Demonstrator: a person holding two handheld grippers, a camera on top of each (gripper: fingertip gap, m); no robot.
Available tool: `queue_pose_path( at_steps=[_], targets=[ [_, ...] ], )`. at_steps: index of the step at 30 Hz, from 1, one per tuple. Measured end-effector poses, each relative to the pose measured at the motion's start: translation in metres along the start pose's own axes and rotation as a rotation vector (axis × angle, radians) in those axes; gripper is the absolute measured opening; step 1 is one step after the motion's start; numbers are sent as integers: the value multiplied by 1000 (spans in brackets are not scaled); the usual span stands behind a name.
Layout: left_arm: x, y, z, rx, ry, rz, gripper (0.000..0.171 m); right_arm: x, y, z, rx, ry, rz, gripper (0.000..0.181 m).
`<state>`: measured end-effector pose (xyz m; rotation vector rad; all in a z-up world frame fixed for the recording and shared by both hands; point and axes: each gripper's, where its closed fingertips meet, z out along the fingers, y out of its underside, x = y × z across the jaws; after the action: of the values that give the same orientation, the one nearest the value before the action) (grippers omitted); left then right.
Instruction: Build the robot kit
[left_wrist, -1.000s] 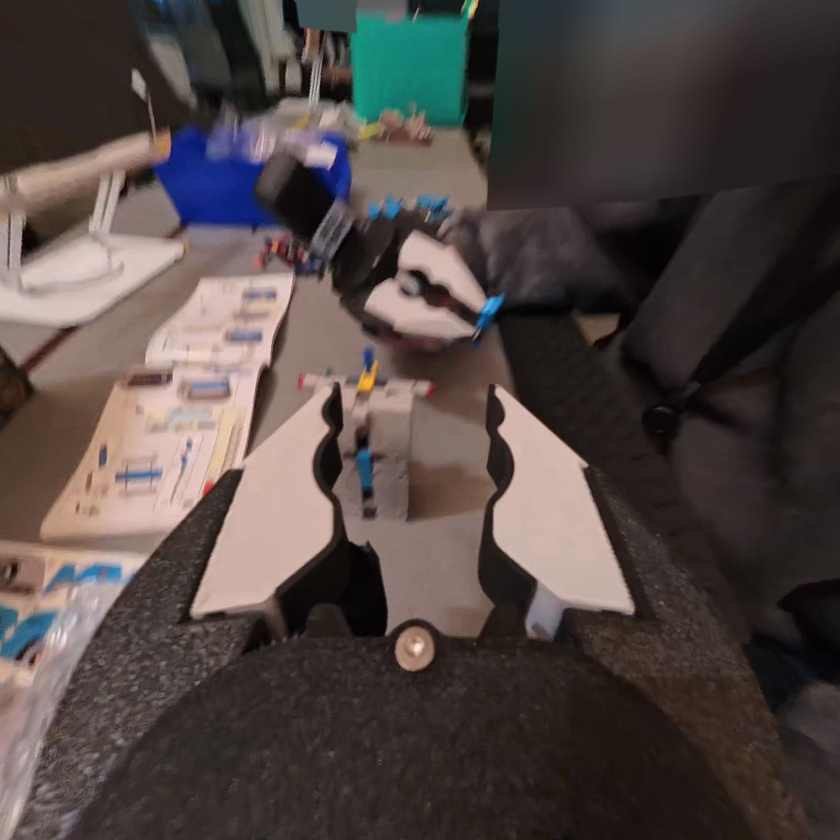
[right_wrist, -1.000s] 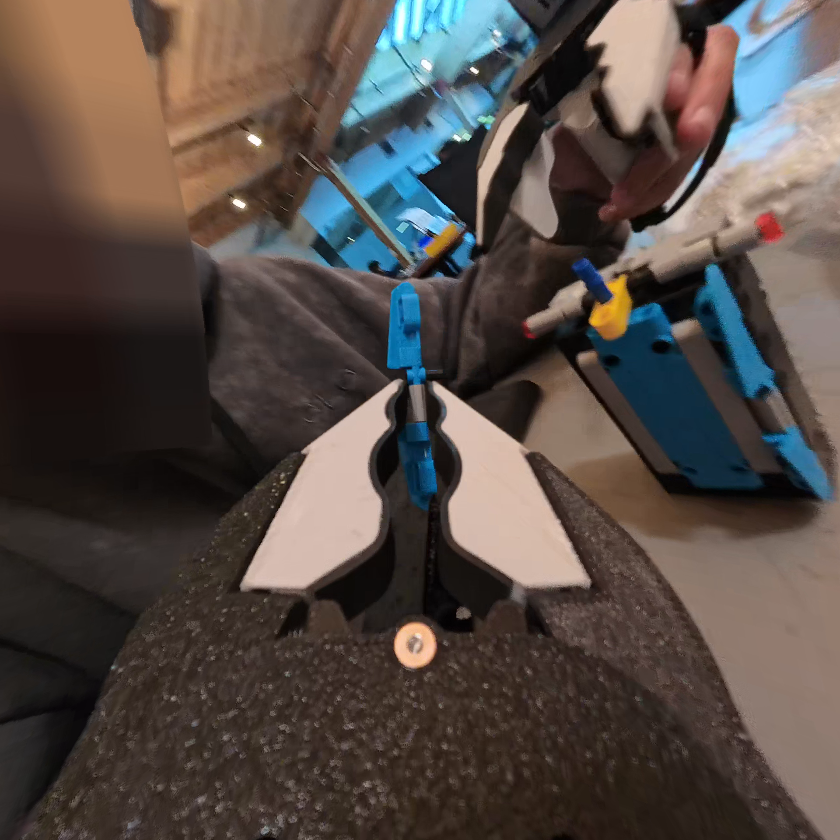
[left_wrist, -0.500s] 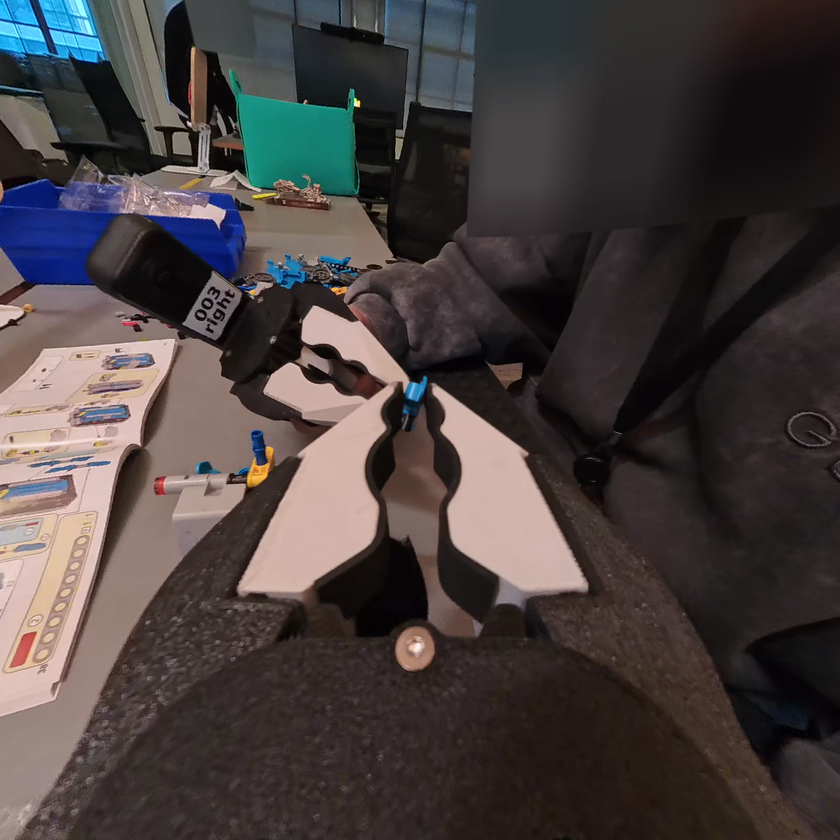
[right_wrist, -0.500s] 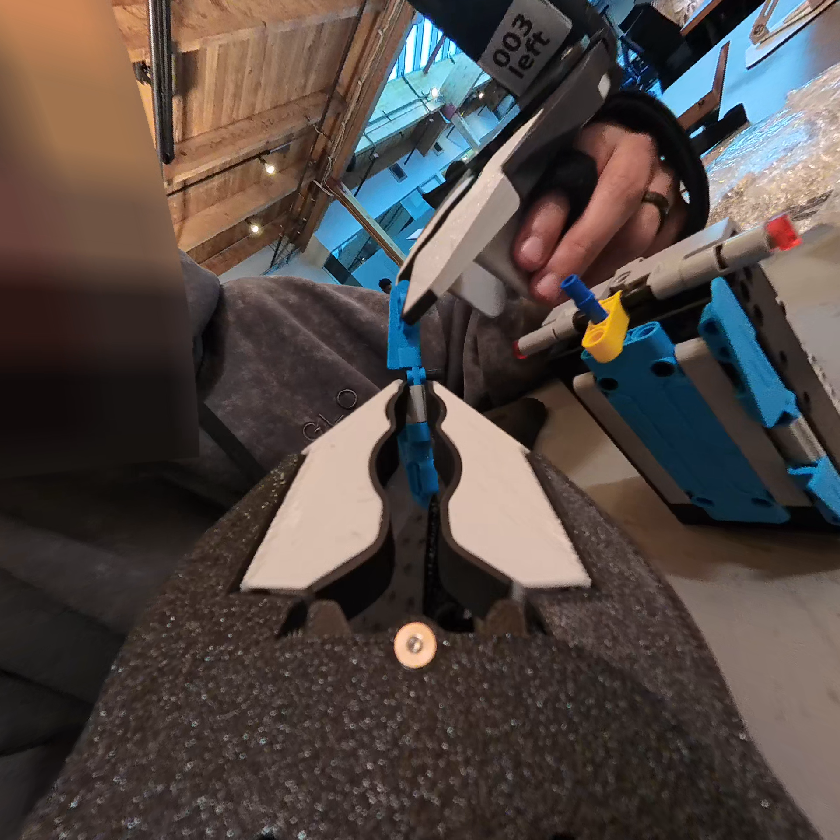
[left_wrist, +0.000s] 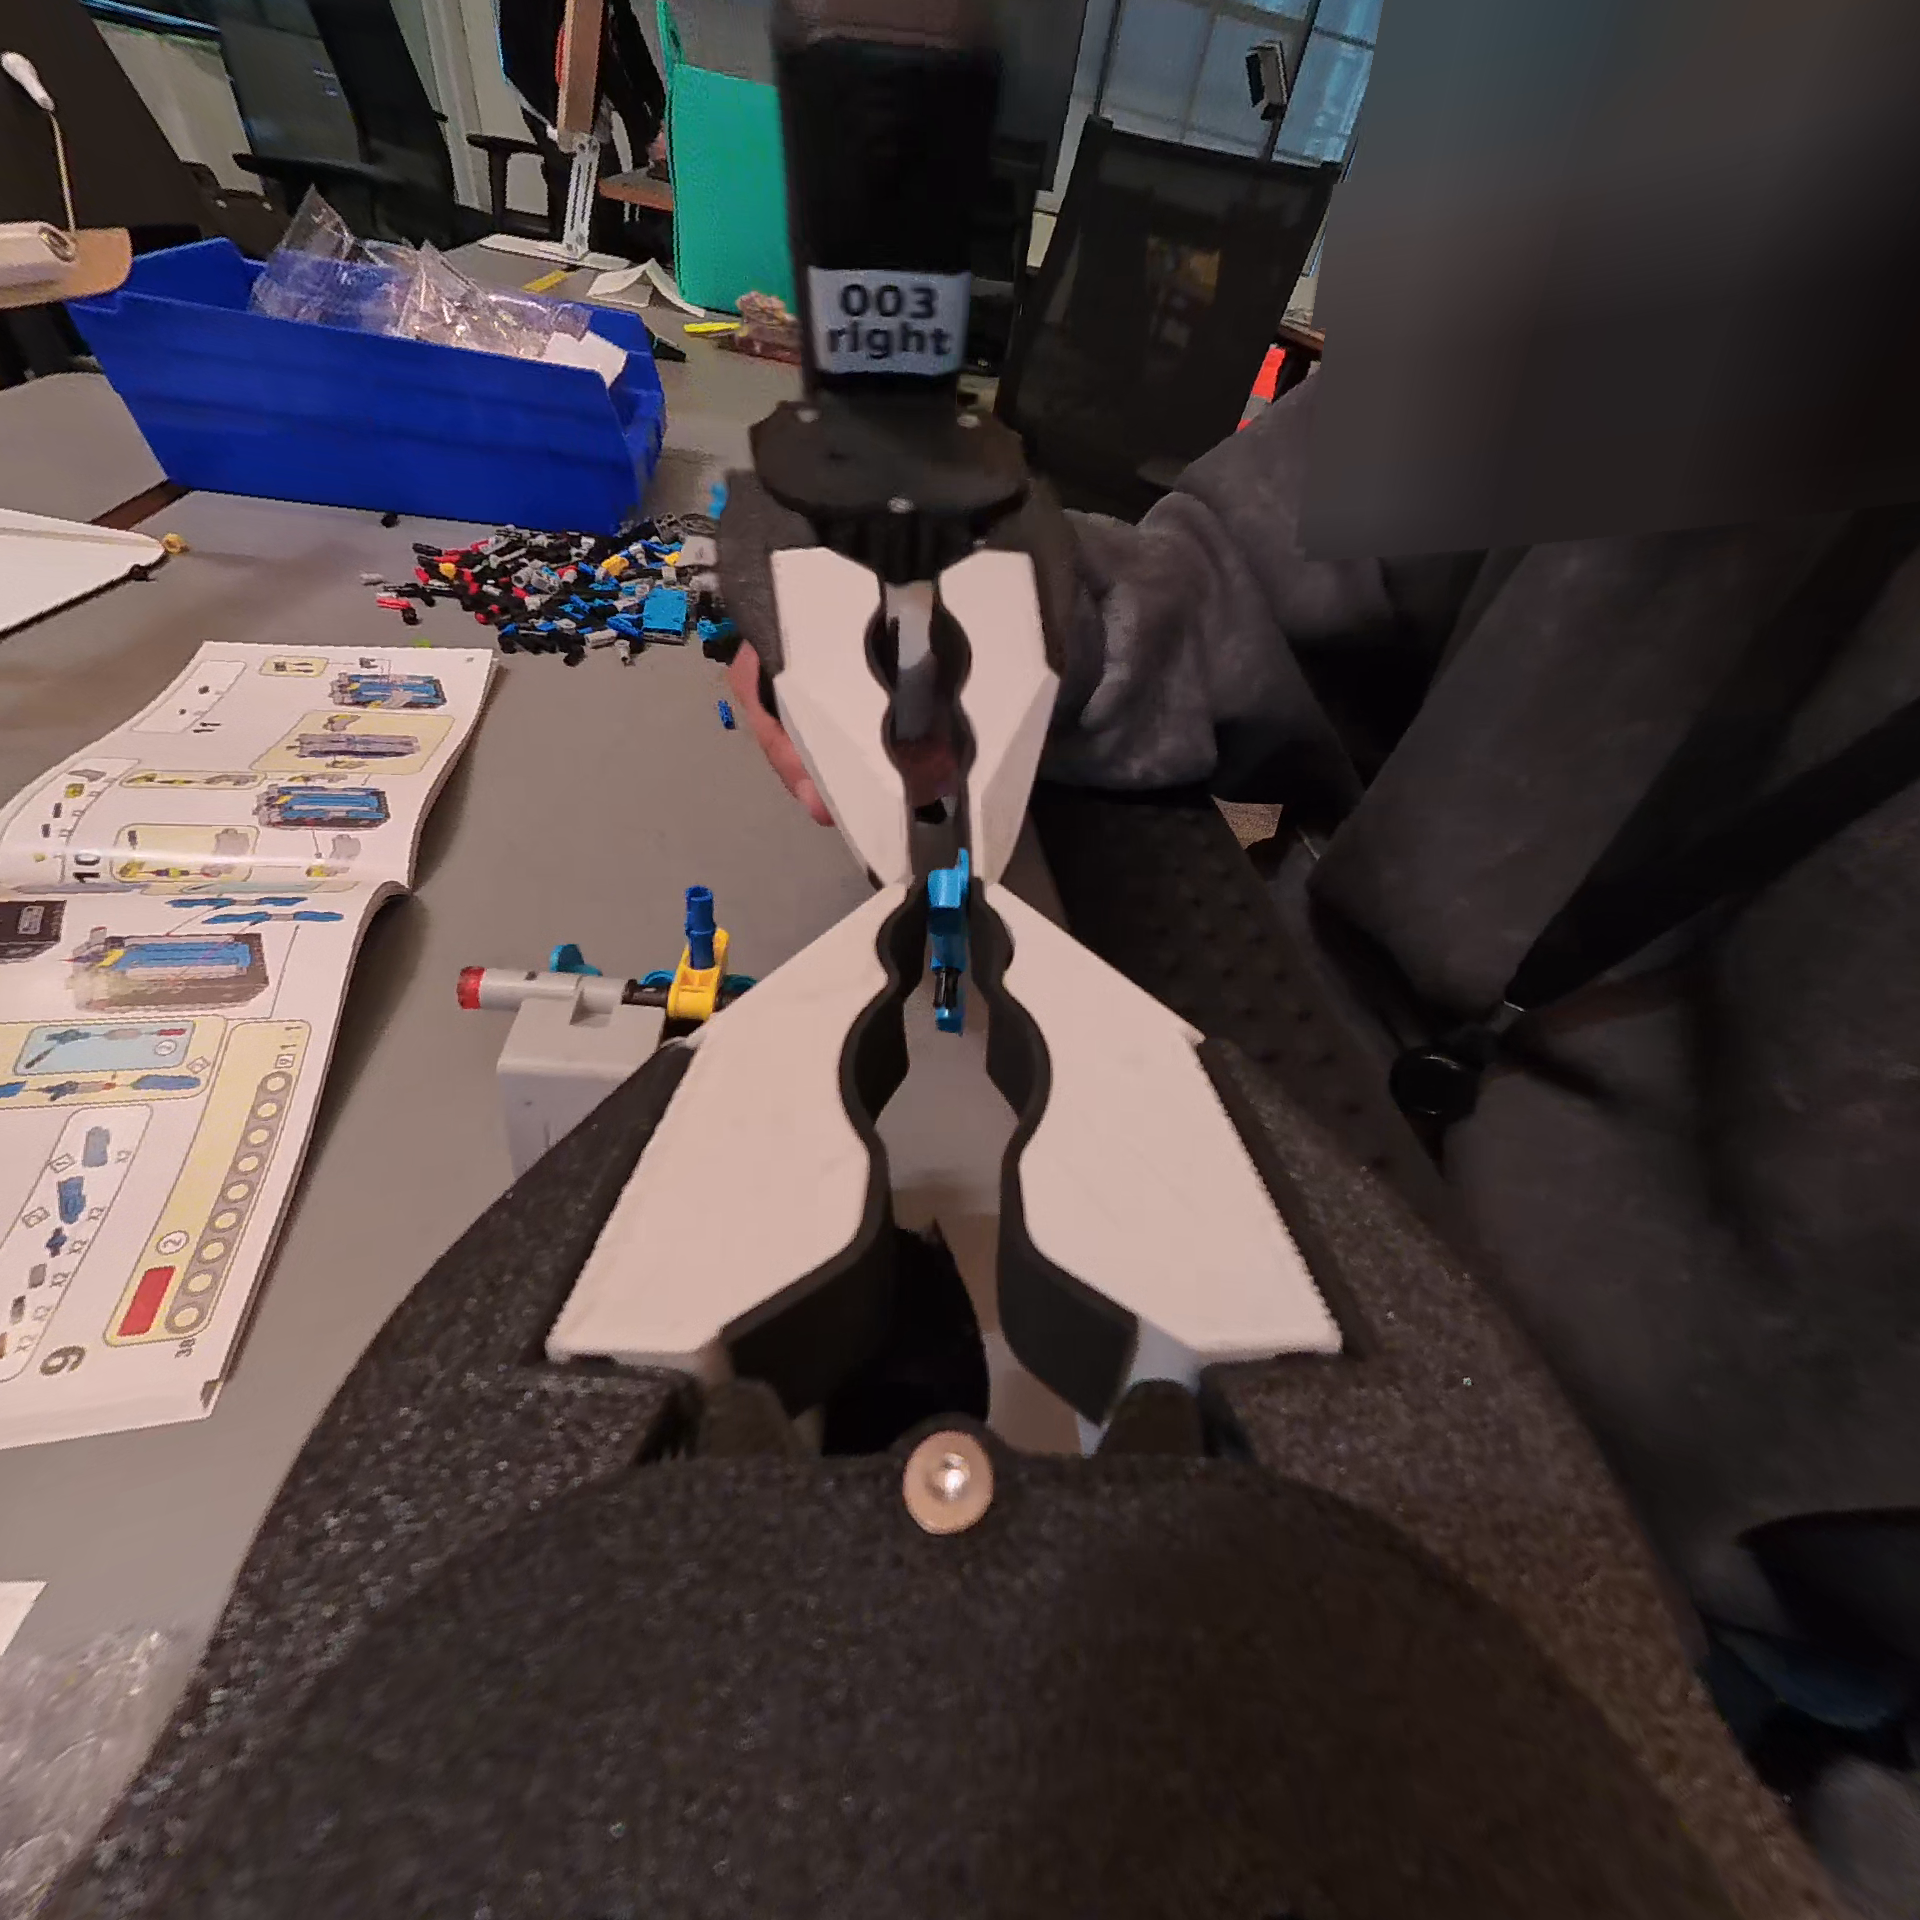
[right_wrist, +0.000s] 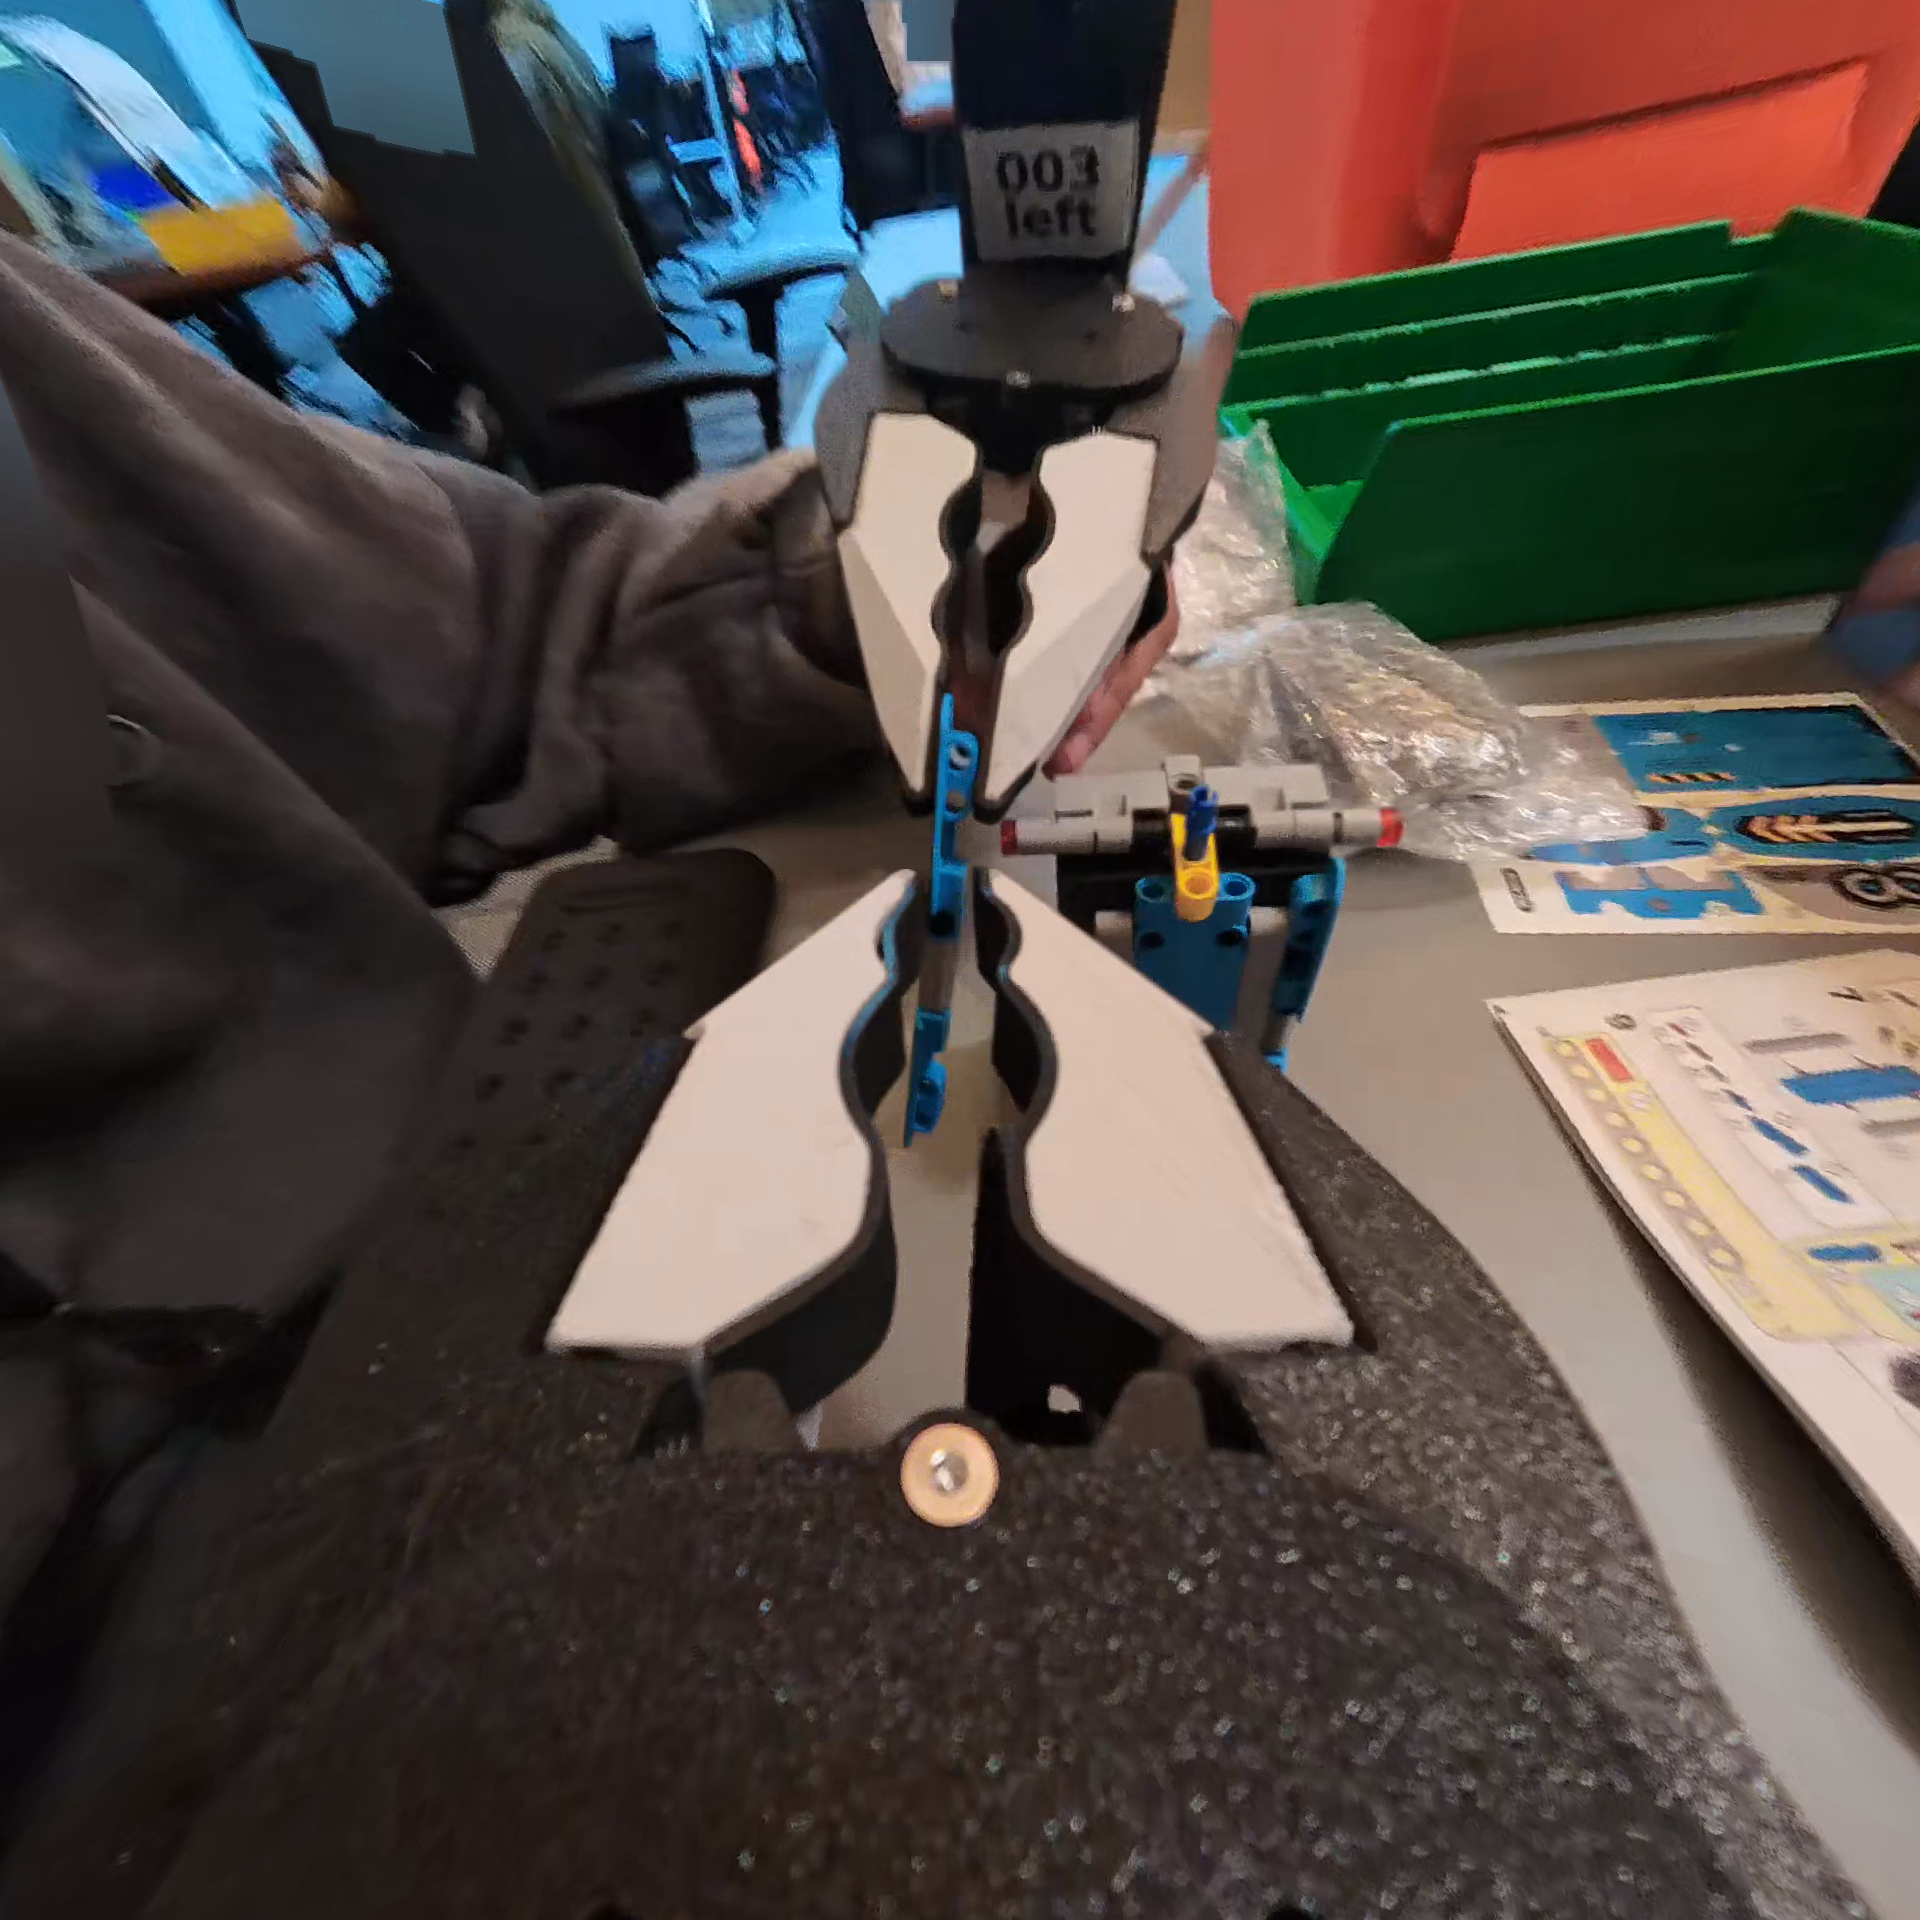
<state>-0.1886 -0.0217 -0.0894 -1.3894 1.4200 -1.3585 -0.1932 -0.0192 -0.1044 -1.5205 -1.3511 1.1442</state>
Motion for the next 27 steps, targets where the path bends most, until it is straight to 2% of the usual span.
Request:
queue_pose_path(
  at_steps=[6,12,14,15,17,18,19,20,24,25,27],
  targets=[
    [-4,4,1,-25,-27,10,6,4,5,2,-45,96,-24,6],
    [-2,-1,3,2,-38,29,7,2,4,0,-10,84,56,6],
    [-4,-15,-7,68,-67,67,26,5,3,-5,24,86,94,6],
    [-8,-25,-17,119,-97,76,30,9,6,-7,35,95,114,6],
    [-25,-32,-40,188,-192,73,46,16,14,-8,49,95,181,6],
    [-35,-23,-44,153,-227,56,62,19,16,-8,64,98,209,6],
    [-45,-6,-43,73,-241,21,86,22,17,-7,70,97,227,6],
    [-53,12,-39,-4,-245,-23,93,24,18,-7,71,106,227,6],
    [-56,58,-10,-141,-154,-119,93,25,24,-2,45,118,218,6],
    [-56,66,-5,-172,-151,-107,90,25,26,0,35,120,216,6],
    [-56,68,1,-177,-155,-80,73,26,28,3,30,123,214,6]
  ],
)
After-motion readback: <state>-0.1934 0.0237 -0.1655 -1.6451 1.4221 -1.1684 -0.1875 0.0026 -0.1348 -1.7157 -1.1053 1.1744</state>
